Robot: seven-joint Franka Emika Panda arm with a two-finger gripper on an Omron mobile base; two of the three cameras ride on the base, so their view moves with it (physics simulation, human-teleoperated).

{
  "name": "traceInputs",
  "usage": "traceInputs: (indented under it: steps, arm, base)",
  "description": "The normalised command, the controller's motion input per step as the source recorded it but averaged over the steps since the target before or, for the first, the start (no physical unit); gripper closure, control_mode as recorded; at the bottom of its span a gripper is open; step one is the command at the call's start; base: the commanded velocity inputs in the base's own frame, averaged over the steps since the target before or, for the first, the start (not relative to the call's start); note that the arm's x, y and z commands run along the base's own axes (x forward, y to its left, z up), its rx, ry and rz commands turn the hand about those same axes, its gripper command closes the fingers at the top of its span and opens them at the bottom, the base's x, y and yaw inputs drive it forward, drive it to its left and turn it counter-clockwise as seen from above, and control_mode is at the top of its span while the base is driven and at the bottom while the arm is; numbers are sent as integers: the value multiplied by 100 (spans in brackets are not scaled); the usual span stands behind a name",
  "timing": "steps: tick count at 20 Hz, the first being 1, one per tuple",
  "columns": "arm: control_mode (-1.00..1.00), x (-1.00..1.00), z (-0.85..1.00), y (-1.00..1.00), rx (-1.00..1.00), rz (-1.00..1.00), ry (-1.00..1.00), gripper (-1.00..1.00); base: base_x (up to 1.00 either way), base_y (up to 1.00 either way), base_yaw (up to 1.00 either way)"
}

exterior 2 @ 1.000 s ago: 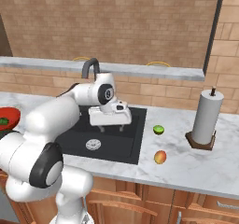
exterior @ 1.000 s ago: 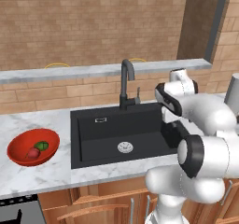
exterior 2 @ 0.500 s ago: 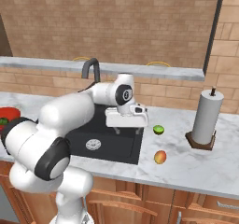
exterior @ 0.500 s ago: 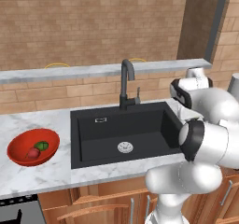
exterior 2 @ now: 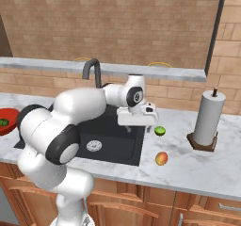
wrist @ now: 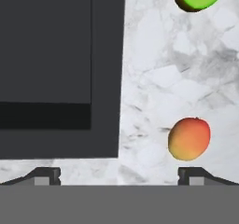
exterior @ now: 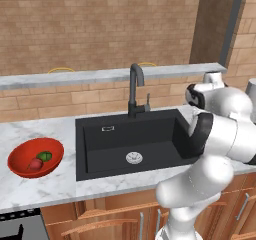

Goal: There is a mixed pile of frozen fruits and vegetables on the counter. Locate all the frozen vegetables and place the items in a bowl on the counter. Take all the frozen fruits and defrost them in a running sink.

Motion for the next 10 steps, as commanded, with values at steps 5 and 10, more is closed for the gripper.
traceInputs:
  steps: [5,10]
  arm:
    - [-100,57,-6,-40,6,0,-11,-100]
    - [-100,60,-12,-36,2,0,-8,-100]
  base:
    - [0,0,0]
    - [0,0,0]
